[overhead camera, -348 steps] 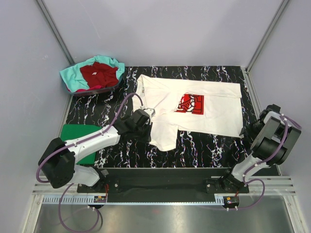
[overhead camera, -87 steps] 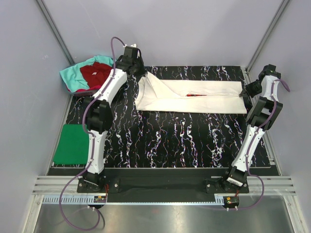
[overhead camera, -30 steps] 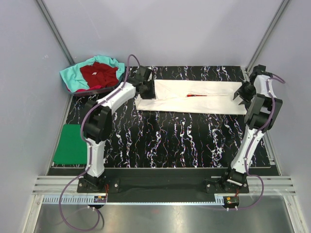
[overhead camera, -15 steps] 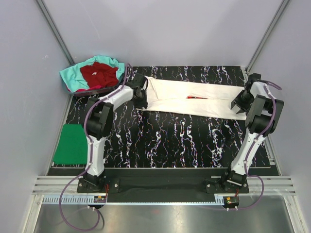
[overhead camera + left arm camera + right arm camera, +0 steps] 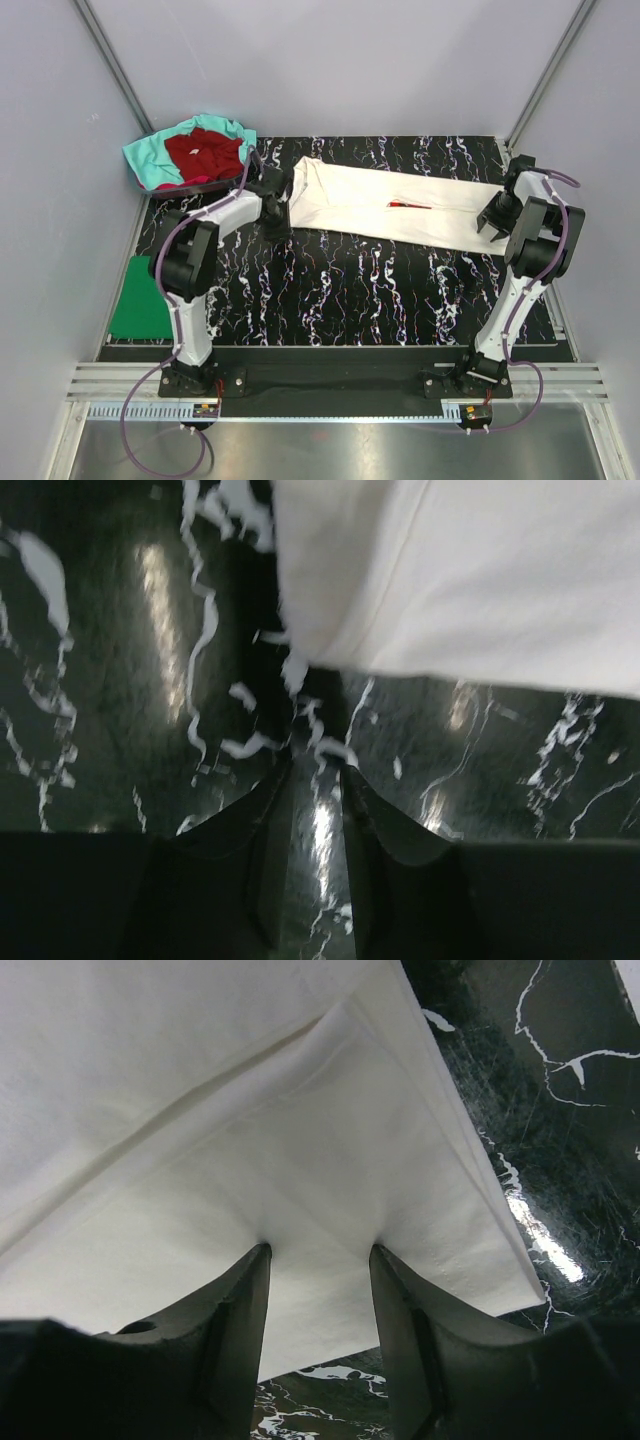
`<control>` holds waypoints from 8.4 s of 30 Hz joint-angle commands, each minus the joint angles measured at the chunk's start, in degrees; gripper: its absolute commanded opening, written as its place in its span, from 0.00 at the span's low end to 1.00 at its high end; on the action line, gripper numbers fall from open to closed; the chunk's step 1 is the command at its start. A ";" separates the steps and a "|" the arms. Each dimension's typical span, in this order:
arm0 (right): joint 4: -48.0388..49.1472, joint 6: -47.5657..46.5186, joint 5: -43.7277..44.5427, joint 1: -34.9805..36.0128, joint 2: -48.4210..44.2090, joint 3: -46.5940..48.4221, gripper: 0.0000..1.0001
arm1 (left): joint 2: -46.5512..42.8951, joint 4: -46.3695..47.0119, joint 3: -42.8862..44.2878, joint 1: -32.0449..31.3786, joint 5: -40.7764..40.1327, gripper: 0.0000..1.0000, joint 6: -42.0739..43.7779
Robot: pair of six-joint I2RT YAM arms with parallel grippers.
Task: Fold and stack the t-shirts
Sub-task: Fold the tshirt
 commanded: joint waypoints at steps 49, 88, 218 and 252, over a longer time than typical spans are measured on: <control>-5.43 0.20 6.01 -0.66 -15.85 -20.13 0.70 | -26.28 0.33 -25.70 -4.23 3.56 0.56 0.33; 57.15 71.13 -15.18 58.40 -17.70 -37.26 0.34 | -22.17 4.99 -9.86 12.29 23.61 0.65 -4.24; 42.99 45.64 -37.94 43.28 -18.50 -38.05 0.00 | -18.30 18.87 -16.81 10.27 25.88 0.47 4.55; 44.93 46.96 -39.17 43.02 -16.47 -37.96 0.00 | -5.65 17.39 -12.85 9.21 34.51 0.45 11.49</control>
